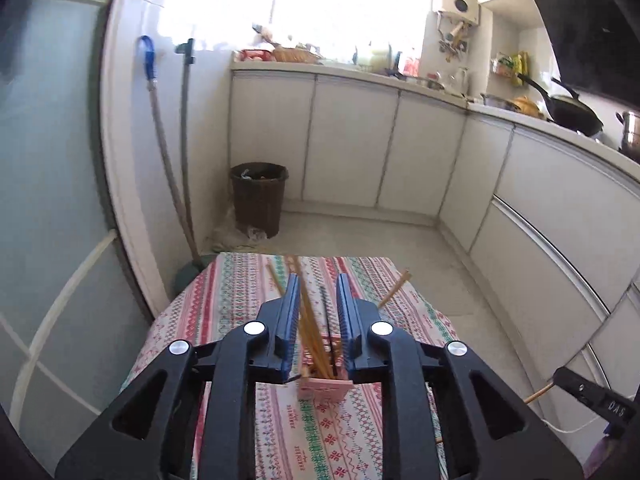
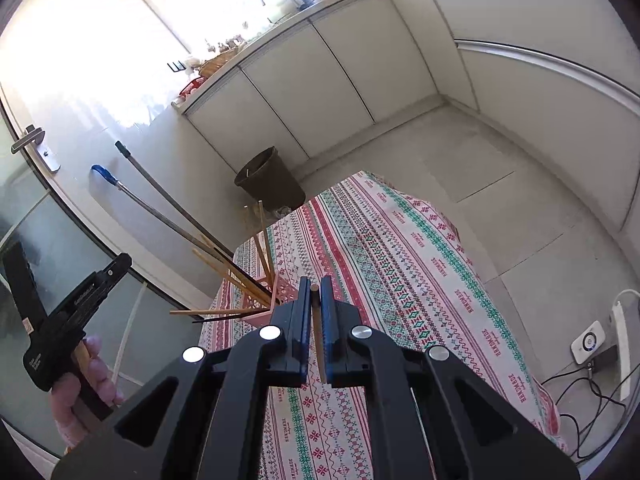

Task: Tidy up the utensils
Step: 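Carry both chopsticks over the pink holder, drop them in and open both grippers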

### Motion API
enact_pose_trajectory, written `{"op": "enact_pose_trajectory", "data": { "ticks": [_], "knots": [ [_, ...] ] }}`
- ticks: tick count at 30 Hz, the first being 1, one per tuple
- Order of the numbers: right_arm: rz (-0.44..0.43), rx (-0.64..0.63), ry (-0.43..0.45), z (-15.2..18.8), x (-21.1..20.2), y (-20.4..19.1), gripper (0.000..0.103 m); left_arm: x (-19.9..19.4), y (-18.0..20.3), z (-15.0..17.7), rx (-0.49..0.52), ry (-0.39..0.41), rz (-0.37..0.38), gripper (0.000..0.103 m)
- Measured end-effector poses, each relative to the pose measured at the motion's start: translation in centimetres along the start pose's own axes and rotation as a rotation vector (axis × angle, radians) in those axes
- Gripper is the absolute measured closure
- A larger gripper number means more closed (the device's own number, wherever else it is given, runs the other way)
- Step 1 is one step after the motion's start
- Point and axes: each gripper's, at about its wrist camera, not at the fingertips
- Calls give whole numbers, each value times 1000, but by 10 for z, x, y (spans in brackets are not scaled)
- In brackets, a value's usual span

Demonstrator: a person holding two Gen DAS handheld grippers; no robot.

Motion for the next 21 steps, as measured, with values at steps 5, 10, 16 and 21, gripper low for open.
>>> {"op": "enact_pose_trajectory", "data": {
  "ticks": [5,10,16,21],
  "knots": [
    [-22,-45,52,-20,-6,-30,98,-15,-31,-17,-80,47,-31,82],
    [-78,-78,135,-56,-6,-74,98,-20,-49,-23,-111,60,-47,80],
    [-94,-155,199,-80,15,-120,98,-12,-59,-20,-134,25,-52,81],
    [-70,-177,186,-76,58,-132,98,-3,-70,-17,-155,-6,-56,80]
  ]
}}
Point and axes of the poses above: each gripper's, at about its wrist camera, not at the fingertips, and x roughly the way its jaws point, y to its right, z to its underside, and after that the axes turned 12 degrees about y, right-handed
